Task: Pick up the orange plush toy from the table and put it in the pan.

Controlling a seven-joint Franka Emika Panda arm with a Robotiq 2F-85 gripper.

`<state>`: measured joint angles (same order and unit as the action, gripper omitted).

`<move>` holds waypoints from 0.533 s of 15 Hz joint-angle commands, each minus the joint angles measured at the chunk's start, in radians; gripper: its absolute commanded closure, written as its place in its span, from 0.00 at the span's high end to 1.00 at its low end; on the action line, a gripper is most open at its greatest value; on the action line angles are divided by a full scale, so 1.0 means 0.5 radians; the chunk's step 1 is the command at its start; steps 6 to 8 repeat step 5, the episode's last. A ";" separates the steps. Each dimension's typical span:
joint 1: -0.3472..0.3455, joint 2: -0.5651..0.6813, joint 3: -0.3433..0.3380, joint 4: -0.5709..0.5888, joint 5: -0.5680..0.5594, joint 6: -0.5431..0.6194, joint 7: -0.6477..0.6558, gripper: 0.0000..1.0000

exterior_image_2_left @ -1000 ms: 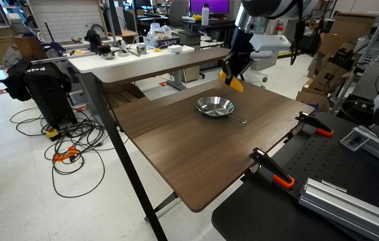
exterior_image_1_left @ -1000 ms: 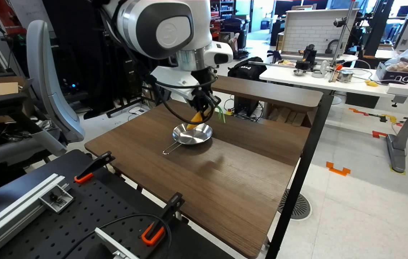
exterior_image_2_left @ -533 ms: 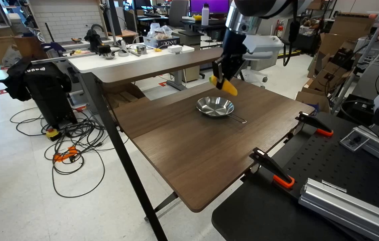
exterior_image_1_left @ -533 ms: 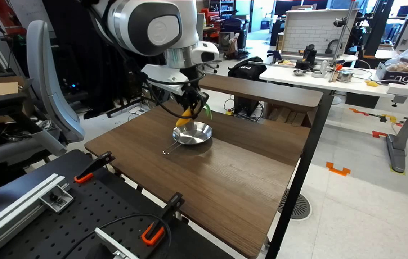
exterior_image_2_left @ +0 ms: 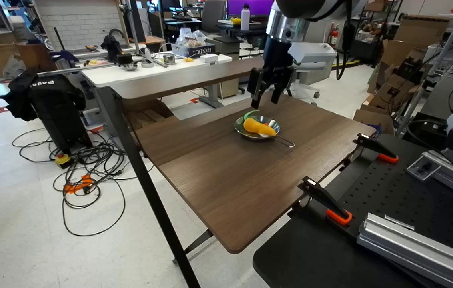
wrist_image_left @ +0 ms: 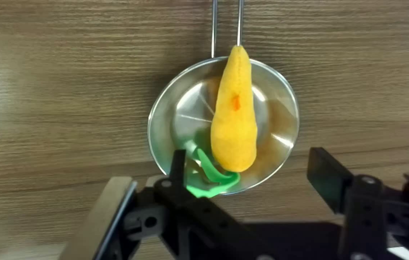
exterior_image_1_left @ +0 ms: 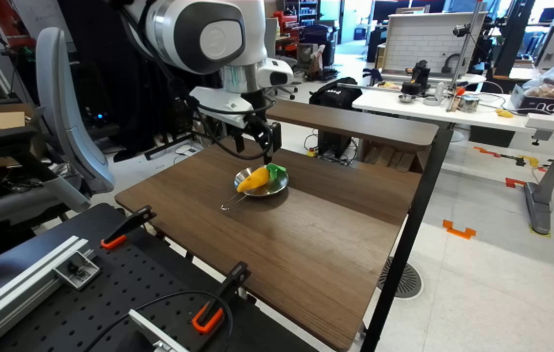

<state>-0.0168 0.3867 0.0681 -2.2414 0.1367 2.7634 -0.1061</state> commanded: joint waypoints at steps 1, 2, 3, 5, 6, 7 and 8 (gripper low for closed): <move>0.029 -0.043 -0.027 0.023 -0.078 -0.072 0.057 1.00; 0.029 -0.061 -0.026 0.017 -0.081 -0.077 0.056 1.00; 0.031 -0.072 -0.027 0.014 -0.087 -0.074 0.056 1.00; 0.034 -0.116 -0.026 -0.009 -0.100 -0.084 0.060 1.00; 0.034 -0.116 -0.026 -0.009 -0.100 -0.084 0.060 1.00; 0.034 -0.116 -0.026 -0.009 -0.100 -0.084 0.060 1.00; 0.034 -0.116 -0.026 -0.009 -0.100 -0.084 0.060 1.00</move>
